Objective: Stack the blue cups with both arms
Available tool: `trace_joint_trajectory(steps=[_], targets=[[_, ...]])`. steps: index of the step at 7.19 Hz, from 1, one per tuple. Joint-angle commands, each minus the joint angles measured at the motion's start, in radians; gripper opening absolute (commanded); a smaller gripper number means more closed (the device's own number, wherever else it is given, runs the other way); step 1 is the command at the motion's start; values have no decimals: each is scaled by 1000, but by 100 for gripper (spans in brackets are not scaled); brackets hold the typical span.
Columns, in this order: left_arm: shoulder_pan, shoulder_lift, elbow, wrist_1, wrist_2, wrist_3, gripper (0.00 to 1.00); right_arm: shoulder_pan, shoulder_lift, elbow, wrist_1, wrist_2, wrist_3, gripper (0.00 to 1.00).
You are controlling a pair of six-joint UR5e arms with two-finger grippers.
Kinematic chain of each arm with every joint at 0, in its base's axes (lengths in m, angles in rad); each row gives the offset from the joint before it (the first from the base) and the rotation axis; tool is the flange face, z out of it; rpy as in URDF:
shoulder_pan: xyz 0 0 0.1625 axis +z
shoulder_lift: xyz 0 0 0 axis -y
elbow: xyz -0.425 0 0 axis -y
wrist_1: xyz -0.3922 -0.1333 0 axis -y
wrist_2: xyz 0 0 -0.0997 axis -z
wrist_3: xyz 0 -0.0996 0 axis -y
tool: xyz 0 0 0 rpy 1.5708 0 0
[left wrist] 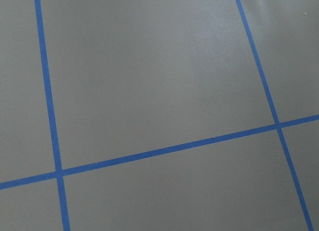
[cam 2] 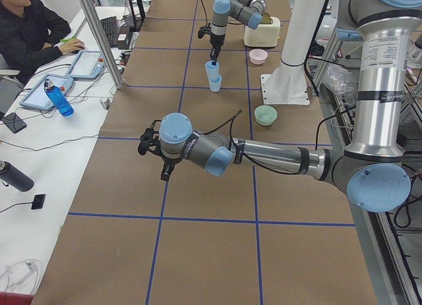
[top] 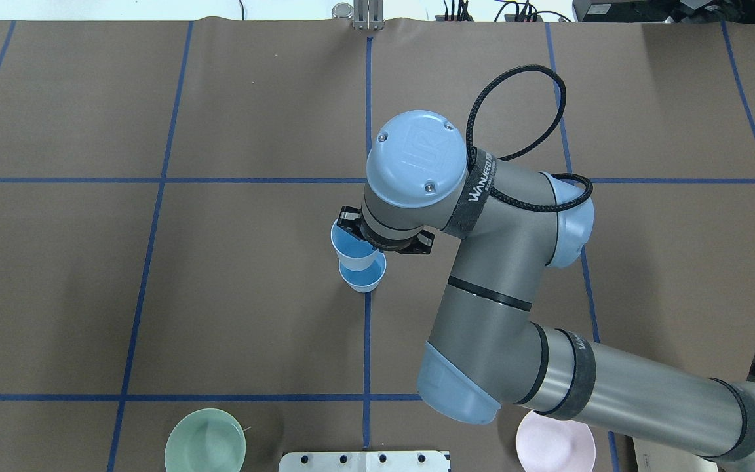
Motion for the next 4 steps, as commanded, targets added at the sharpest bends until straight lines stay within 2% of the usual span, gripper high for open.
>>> trace_joint_trajectory(steps=[1,4], targets=[[-28,-3,17,0,-13,34,98,-16,-24,23,0,-17,11,0],[-37,-3,22,0,-15,39,98,-18,-39,28,8,-18,10,0]])
